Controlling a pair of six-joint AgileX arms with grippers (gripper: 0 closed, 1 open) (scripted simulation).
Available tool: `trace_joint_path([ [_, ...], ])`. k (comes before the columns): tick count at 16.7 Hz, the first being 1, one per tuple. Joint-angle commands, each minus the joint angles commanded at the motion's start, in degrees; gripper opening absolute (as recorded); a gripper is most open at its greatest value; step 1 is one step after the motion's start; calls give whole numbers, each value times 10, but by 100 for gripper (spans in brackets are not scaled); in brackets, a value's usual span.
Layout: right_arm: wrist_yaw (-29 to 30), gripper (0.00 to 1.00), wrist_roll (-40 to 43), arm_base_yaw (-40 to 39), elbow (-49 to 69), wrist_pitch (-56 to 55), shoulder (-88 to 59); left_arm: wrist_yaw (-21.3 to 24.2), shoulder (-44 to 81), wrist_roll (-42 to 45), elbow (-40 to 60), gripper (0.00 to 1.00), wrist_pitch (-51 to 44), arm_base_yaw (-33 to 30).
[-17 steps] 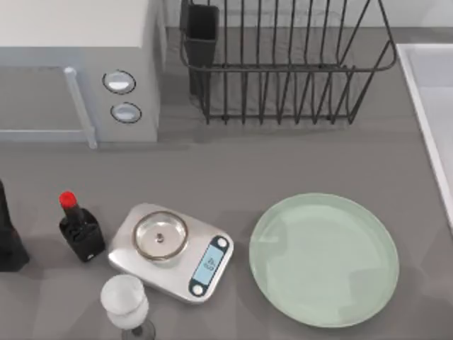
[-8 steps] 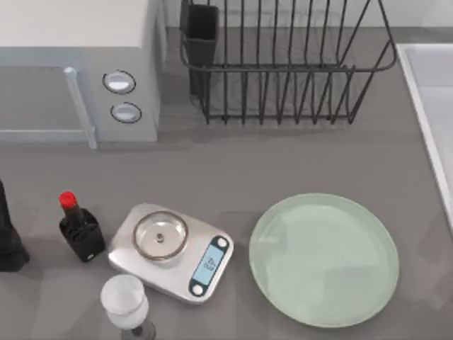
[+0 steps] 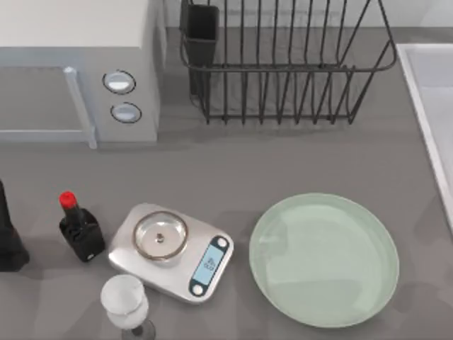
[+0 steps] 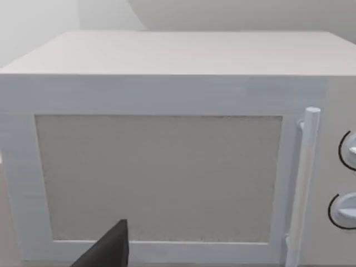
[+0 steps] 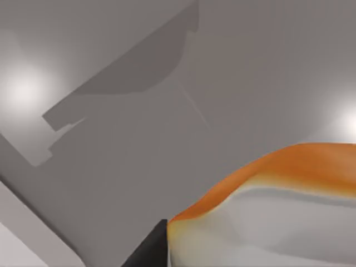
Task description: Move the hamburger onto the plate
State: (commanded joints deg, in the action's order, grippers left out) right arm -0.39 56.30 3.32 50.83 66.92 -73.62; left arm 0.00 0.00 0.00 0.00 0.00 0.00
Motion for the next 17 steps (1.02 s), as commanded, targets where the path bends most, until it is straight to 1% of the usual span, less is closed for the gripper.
trace_joint_path([
  [5, 0, 0, 6, -5, 2, -1, -7, 0, 0, 0, 0, 100, 0, 0],
  [8, 1, 0, 61, -36, 30, 0, -36, 0, 0, 0, 0, 100, 0, 0],
  [10, 1, 0, 129, -71, 58, 2, -69, 0, 0, 0, 0, 100, 0, 0],
  [12, 2, 0, 220, -113, 90, 4, -109, 0, 0, 0, 0, 100, 0, 0],
  [17, 2, 0, 511, -238, 175, 2, -217, 0, 0, 0, 0, 100, 0, 0],
])
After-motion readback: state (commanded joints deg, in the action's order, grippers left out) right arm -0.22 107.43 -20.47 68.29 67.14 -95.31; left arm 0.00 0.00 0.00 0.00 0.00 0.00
